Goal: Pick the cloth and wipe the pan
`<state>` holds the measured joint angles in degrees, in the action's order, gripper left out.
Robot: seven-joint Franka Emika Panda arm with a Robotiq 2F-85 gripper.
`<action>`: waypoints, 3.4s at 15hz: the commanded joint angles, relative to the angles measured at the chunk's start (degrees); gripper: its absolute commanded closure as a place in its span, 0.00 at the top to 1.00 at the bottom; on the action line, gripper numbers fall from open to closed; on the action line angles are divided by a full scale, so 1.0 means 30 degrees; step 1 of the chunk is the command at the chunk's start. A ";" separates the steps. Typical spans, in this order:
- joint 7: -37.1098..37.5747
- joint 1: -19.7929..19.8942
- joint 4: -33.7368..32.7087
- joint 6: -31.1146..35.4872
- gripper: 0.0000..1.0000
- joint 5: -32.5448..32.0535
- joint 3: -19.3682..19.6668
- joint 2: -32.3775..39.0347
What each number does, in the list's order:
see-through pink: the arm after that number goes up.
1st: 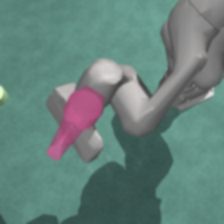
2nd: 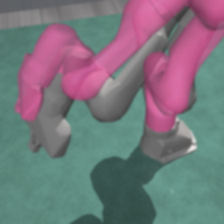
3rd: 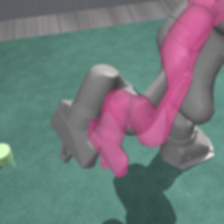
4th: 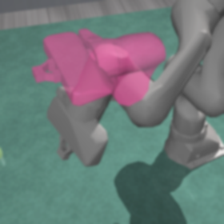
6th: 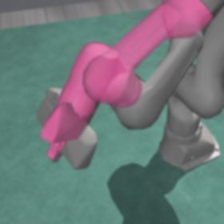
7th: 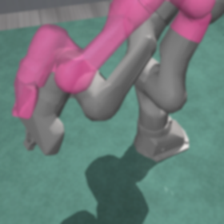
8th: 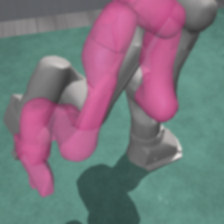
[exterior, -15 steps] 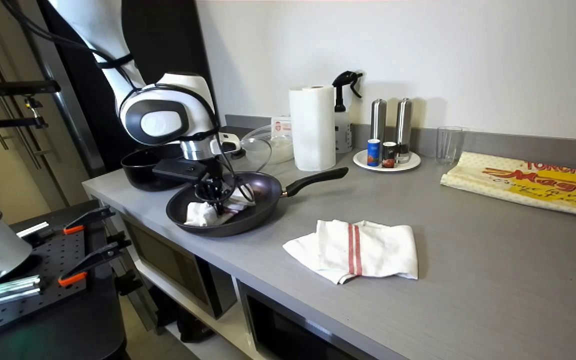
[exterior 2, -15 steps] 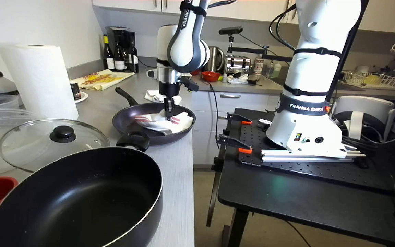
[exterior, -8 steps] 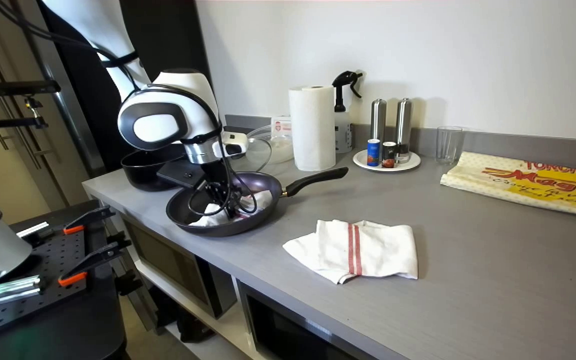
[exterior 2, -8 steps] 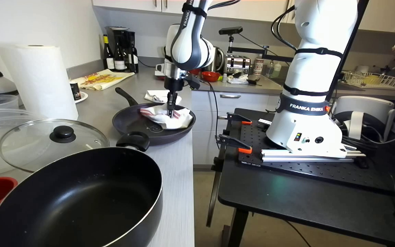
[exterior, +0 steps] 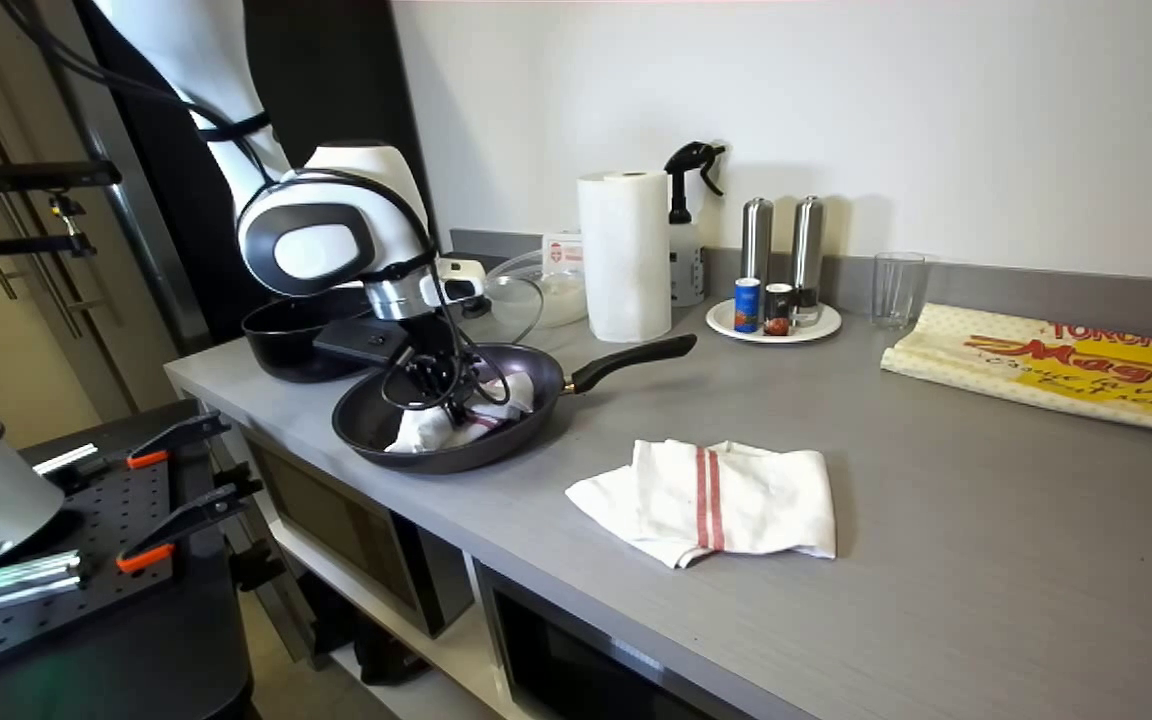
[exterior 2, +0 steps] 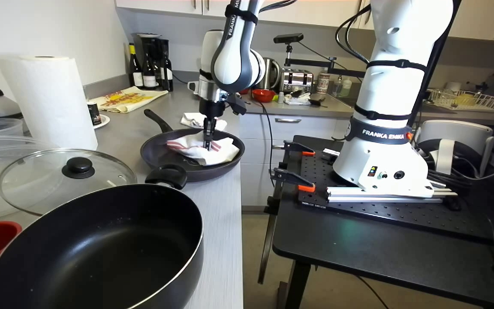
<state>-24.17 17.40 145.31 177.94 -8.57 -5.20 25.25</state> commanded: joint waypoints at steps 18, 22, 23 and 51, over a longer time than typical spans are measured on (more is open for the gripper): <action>-0.1602 -0.3516 -0.0720 -0.1387 0.03 -0.2486 -0.2879 0.1363; -0.3784 -0.0842 -0.0925 -0.1511 0.03 -0.2294 -0.5576 0.2111; -0.4739 0.0378 -0.0978 -0.1478 0.03 -0.2154 -0.6675 0.2466; -1.3352 1.2756 0.1403 -0.2413 0.03 -0.1514 -1.7114 0.4246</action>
<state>-62.78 52.96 146.59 169.48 -13.39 -52.88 39.59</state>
